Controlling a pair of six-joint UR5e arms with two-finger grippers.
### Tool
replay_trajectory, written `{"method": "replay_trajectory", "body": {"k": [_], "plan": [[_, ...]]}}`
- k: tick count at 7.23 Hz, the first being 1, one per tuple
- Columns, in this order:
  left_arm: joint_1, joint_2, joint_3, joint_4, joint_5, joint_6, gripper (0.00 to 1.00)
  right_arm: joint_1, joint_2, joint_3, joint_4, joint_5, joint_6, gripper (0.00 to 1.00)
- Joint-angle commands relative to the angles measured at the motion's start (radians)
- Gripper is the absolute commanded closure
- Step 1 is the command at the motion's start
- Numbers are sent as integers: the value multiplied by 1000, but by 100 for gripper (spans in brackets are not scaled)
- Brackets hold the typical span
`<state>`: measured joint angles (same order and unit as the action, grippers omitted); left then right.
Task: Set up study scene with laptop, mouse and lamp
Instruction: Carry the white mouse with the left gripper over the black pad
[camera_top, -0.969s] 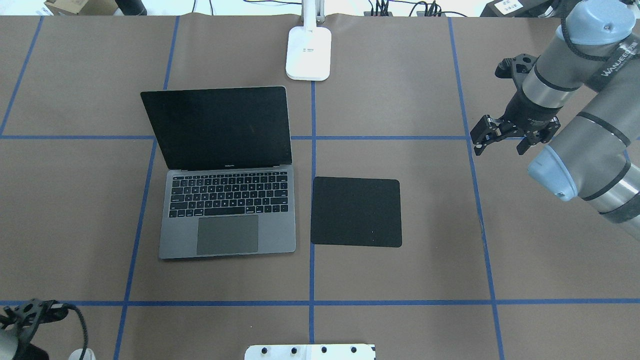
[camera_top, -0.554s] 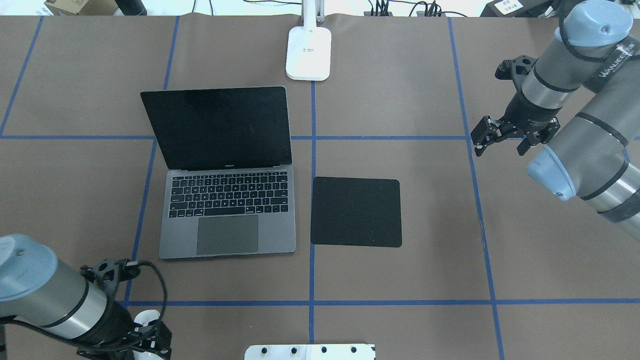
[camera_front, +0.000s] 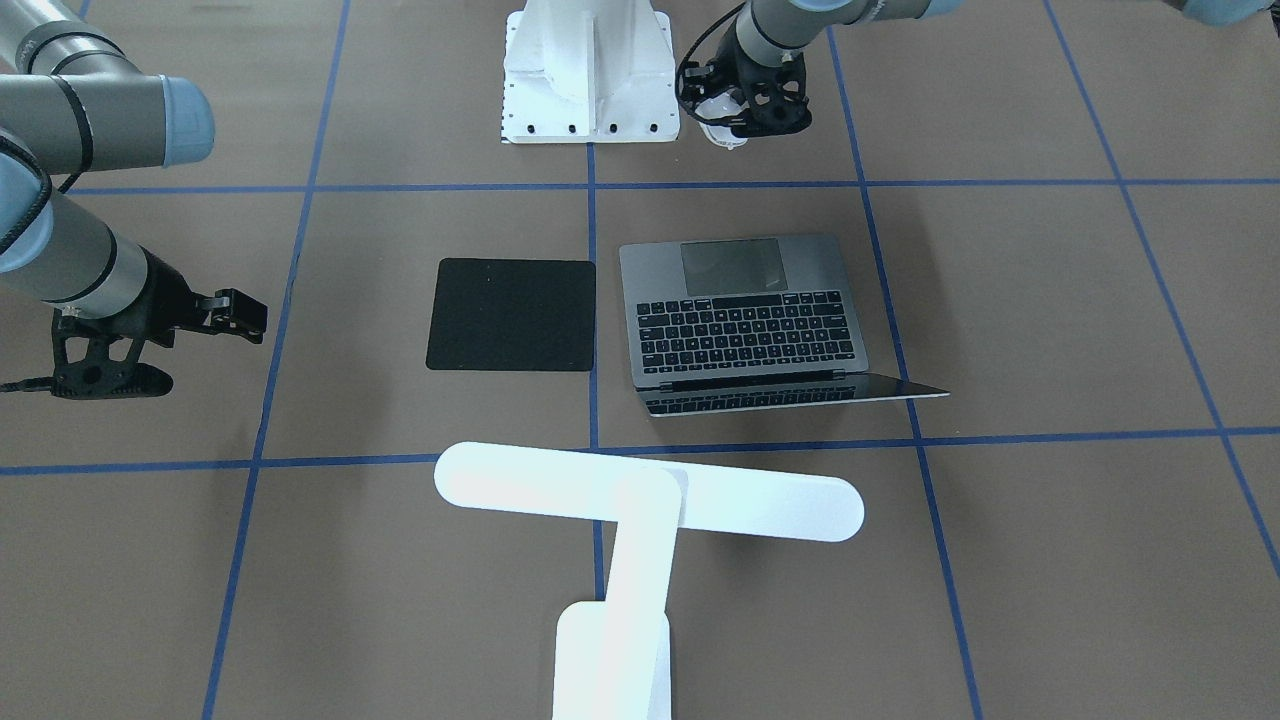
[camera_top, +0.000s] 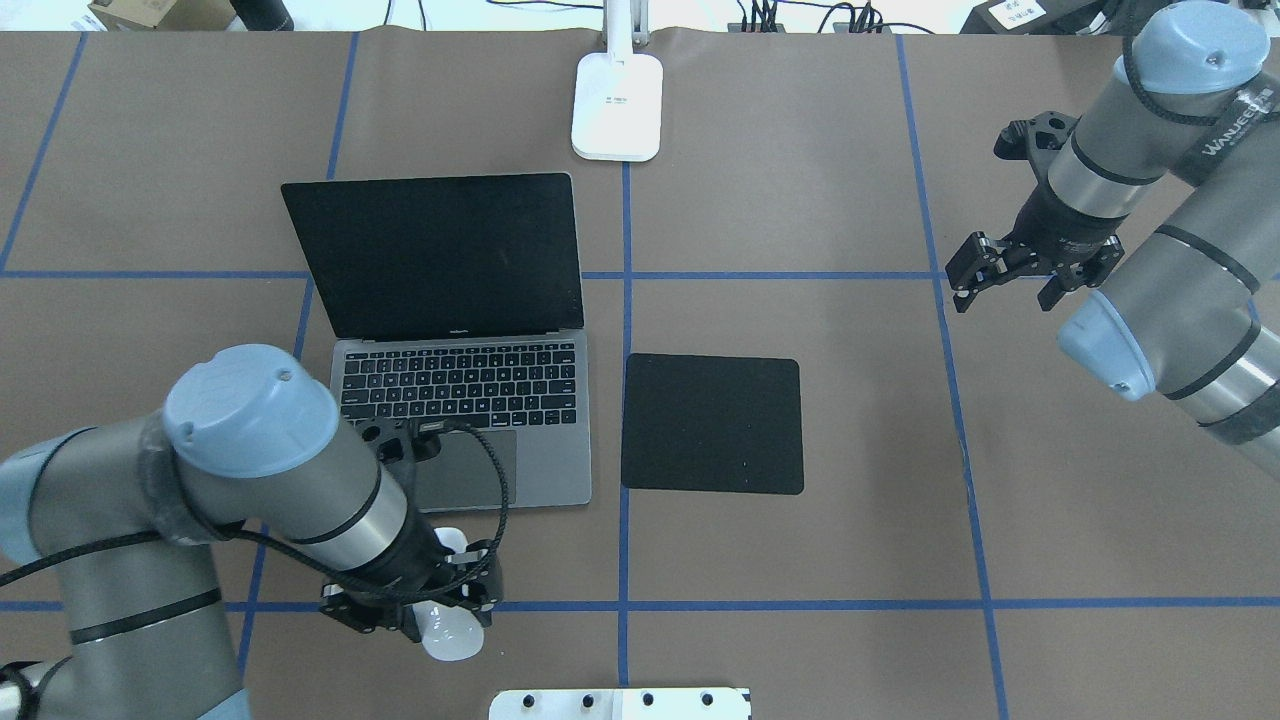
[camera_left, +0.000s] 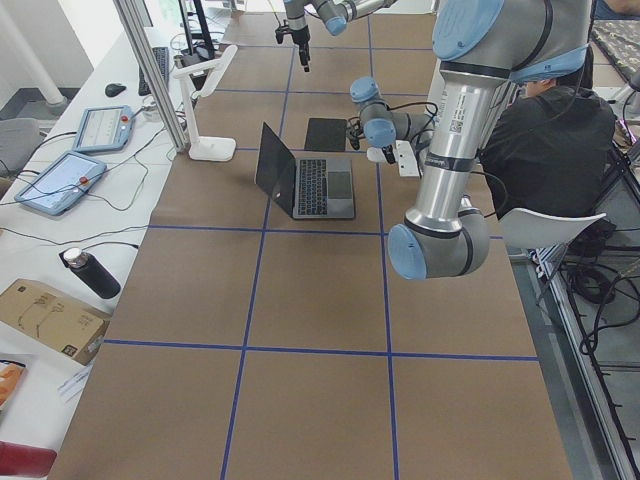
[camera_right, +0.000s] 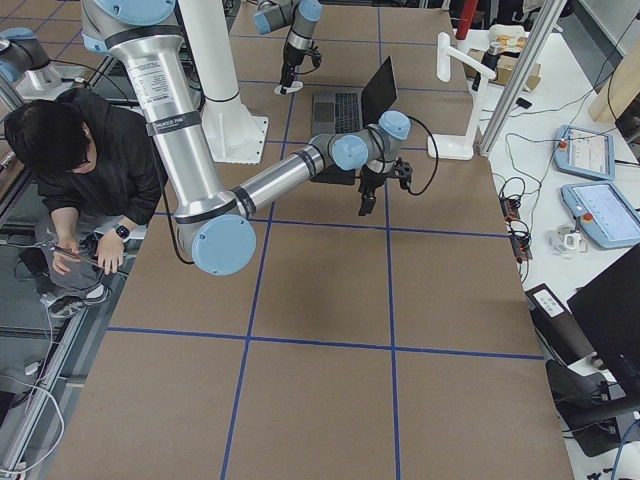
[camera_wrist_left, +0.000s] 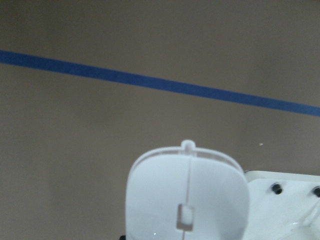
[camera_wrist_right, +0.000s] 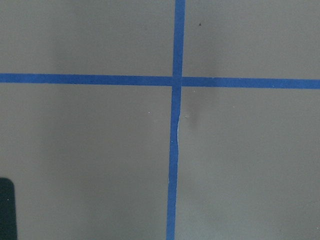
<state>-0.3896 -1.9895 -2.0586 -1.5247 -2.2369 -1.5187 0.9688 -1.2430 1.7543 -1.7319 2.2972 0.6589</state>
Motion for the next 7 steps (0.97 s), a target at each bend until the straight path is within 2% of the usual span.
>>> {"method": "replay_trajectory", "body": {"k": [1, 2, 7], "plan": [[-24, -200, 169, 37, 8, 8, 70, 36, -12, 2, 0, 1, -2, 1], [-35, -256, 229, 37, 8, 26, 70, 47, -18, 5, 0, -1, -1, 1], [-89, -599, 696, 29, 37, 162, 72, 62, -21, 10, 0, -5, -1, 1]]}}
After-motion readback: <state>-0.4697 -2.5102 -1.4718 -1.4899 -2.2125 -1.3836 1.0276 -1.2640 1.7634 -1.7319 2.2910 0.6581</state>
